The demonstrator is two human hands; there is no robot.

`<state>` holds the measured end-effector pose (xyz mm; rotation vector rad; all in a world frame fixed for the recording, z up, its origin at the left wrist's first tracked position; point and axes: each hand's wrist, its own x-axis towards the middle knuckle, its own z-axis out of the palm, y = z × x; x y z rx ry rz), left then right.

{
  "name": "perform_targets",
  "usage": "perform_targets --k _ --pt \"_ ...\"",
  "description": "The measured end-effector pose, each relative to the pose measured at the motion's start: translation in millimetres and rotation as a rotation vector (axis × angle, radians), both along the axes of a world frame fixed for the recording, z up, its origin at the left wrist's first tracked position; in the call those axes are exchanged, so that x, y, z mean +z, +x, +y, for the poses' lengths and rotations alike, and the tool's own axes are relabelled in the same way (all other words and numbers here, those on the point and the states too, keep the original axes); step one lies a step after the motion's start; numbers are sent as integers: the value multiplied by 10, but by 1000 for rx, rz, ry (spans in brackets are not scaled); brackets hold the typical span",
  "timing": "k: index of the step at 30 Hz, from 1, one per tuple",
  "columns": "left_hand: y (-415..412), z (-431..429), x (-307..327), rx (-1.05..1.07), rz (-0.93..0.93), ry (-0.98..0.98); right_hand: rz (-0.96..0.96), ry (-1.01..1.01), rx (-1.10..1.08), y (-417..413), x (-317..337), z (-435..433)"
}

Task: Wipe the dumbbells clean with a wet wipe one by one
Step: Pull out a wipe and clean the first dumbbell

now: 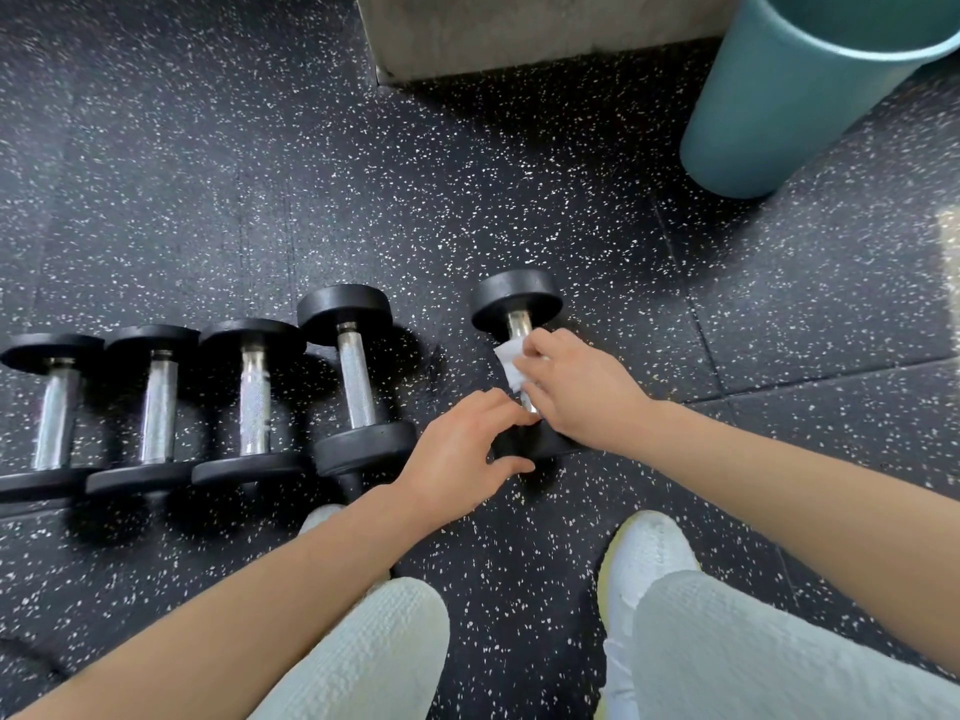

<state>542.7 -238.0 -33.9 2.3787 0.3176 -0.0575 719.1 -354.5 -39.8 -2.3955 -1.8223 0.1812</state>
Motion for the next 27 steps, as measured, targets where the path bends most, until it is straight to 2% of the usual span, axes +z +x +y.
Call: perform_targets --k 4,9,13,19,24,27 --pt "7 -27 -14 8 -17 -12 85 4 -7 69 -25 33" --pt "8 -49 -74 -28 -23 8 45 0 -55 182 -1 267" --pt "21 -39 -115 -54 -45 -2 52 -1 -8 85 12 15" --pt "37 -81 -155 -65 -59 -29 169 -6 -11 135 39 -79" --pt "59 -62 -129 -94 -44 -4 71 -21 -42 266 33 156" --pt "61 -54 -126 -107 -50 5 -5 -20 14 192 82 53"
